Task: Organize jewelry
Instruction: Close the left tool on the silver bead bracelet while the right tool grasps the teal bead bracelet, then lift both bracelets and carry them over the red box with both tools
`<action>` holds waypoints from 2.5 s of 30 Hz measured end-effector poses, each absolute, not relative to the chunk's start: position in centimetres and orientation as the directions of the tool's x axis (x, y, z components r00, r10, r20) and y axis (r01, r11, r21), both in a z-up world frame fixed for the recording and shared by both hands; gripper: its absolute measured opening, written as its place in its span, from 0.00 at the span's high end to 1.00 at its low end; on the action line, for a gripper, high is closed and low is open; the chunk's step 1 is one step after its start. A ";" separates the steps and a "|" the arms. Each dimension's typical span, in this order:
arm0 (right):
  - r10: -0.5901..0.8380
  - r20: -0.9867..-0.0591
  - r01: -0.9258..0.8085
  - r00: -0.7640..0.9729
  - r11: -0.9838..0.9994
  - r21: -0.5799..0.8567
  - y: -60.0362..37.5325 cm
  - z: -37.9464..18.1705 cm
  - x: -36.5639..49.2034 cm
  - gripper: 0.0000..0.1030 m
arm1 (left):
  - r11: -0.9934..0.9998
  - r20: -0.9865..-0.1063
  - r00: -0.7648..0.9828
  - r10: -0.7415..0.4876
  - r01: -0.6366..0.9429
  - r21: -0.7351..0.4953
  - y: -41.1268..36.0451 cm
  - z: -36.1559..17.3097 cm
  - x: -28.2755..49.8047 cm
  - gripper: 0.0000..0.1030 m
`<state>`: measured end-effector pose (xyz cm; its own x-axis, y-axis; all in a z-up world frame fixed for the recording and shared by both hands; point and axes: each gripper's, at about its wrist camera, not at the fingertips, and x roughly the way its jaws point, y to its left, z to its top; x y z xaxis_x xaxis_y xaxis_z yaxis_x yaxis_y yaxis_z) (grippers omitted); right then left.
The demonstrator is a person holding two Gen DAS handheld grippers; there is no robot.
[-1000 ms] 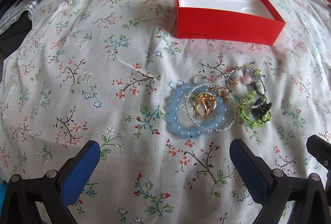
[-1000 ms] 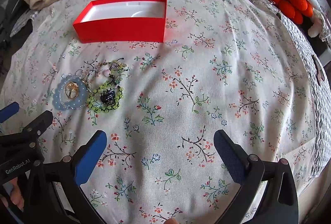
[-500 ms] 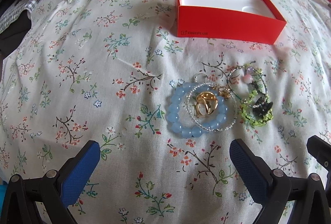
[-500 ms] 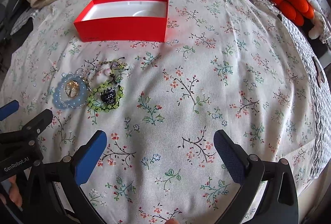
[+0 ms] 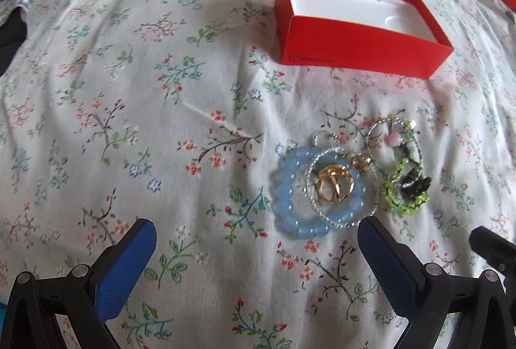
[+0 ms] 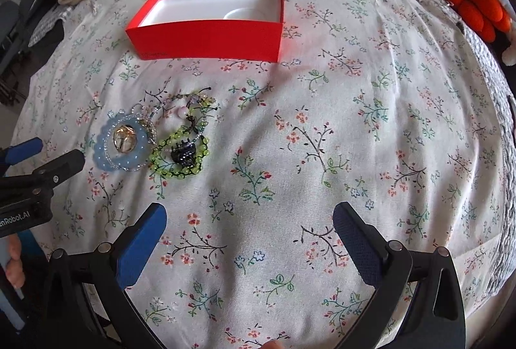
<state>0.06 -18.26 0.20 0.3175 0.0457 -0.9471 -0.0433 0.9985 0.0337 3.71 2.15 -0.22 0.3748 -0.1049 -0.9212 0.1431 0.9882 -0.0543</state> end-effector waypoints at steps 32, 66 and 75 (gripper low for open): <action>0.197 -0.941 0.024 0.273 0.977 0.212 -18.8 -0.8 4.2 0.19 | 0.932 -0.927 0.192 -0.323 0.236 -0.276 1.1 -3.5 6.7 0.93; 0.252 -0.931 0.068 0.263 0.958 0.279 -16.9 -2.8 8.0 0.97 | 0.948 -0.895 0.342 -0.285 0.236 -0.212 2.5 0.1 5.9 1.00; 0.287 -0.894 0.018 0.345 0.950 0.312 -17.1 1.3 6.7 0.97 | 0.941 -0.868 0.384 -0.314 0.248 -0.230 2.3 2.4 5.4 1.00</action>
<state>6.68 -17.06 1.29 0.3449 0.2867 -0.8938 0.0181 0.9500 0.3117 5.42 2.32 2.37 0.3843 -0.3135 -0.8683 0.2482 0.9410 -0.2299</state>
